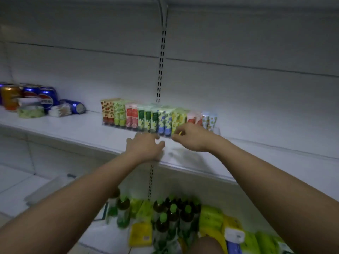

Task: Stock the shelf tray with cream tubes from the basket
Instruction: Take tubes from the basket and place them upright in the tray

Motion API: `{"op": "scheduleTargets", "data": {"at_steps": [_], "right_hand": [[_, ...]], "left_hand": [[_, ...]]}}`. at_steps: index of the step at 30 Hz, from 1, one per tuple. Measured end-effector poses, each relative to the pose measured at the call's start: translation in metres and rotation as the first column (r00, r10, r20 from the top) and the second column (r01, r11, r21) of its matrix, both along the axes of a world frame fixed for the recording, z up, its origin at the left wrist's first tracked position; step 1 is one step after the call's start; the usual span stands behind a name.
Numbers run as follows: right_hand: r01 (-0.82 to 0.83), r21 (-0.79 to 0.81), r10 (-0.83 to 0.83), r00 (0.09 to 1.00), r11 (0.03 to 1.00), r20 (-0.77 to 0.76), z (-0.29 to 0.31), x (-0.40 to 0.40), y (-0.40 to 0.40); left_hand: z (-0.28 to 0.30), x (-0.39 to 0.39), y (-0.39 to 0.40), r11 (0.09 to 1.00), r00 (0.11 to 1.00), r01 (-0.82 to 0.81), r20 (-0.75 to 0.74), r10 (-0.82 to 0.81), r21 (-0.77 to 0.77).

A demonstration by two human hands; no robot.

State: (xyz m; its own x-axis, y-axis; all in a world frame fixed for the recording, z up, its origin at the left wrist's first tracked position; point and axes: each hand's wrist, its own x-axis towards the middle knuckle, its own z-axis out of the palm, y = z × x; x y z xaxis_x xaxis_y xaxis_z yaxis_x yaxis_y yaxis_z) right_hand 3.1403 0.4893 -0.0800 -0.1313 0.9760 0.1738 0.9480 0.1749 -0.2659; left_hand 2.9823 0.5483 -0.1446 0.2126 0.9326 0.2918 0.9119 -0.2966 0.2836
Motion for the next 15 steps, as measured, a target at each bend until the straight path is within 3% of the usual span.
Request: {"op": "scheduleTargets", "data": {"at_steps": [7,10,15], "right_hand": [[-0.161,0.053,0.163,0.986,0.986,-0.039,-0.069,-0.070,-0.042],[-0.196,-0.002,0.195,0.976,0.981,-0.101,-0.119,-0.090,-0.049],[-0.185,-0.261,0.119,0.961,0.947,-0.249,-0.220,-0.112,-0.041]], "left_hand": [[-0.044,-0.099,-0.056,0.962,0.989,-0.100,0.131,0.068,0.255],[-0.089,-0.124,-0.066,0.982,0.973,-0.159,0.185,0.138,0.104],[-0.190,-0.134,-0.070,0.950,0.966,-0.196,0.118,0.230,-0.244]]}}
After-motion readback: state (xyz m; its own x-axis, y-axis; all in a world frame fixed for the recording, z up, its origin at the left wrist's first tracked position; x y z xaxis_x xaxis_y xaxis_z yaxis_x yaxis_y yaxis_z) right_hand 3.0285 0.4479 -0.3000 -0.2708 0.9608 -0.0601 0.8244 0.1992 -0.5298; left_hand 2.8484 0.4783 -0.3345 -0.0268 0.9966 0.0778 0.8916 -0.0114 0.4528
